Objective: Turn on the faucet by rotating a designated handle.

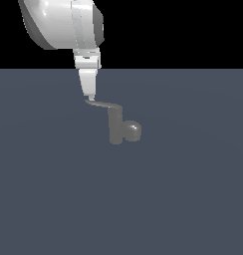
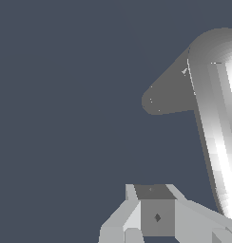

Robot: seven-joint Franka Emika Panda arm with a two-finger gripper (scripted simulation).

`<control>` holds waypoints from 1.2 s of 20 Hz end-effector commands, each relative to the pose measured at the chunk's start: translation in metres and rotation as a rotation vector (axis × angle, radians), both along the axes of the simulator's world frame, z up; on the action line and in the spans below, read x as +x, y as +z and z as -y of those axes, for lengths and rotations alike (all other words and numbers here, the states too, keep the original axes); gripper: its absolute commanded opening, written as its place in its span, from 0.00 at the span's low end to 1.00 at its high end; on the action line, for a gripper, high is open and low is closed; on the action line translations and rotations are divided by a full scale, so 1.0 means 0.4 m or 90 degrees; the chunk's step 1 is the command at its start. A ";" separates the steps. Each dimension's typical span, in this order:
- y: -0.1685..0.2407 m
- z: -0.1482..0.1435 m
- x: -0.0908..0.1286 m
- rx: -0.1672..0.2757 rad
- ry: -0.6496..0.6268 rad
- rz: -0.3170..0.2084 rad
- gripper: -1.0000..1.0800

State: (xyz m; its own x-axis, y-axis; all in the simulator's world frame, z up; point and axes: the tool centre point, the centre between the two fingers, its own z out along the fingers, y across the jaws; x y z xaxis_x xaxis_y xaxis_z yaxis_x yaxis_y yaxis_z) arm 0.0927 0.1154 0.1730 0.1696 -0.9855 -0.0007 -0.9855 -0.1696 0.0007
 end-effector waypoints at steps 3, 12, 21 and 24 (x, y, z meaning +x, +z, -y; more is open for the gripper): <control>0.000 0.000 -0.018 0.000 0.000 0.000 0.00; 0.000 -0.001 -0.075 0.000 0.000 0.000 0.00; 0.000 -0.001 -0.133 0.000 0.000 0.000 0.00; 0.000 -0.001 -0.152 0.000 0.000 0.000 0.00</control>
State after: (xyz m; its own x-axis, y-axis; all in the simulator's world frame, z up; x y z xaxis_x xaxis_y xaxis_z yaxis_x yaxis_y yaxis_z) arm 0.0380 0.1145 0.1729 0.1669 -0.9860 0.0002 -0.9860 -0.1669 -0.0038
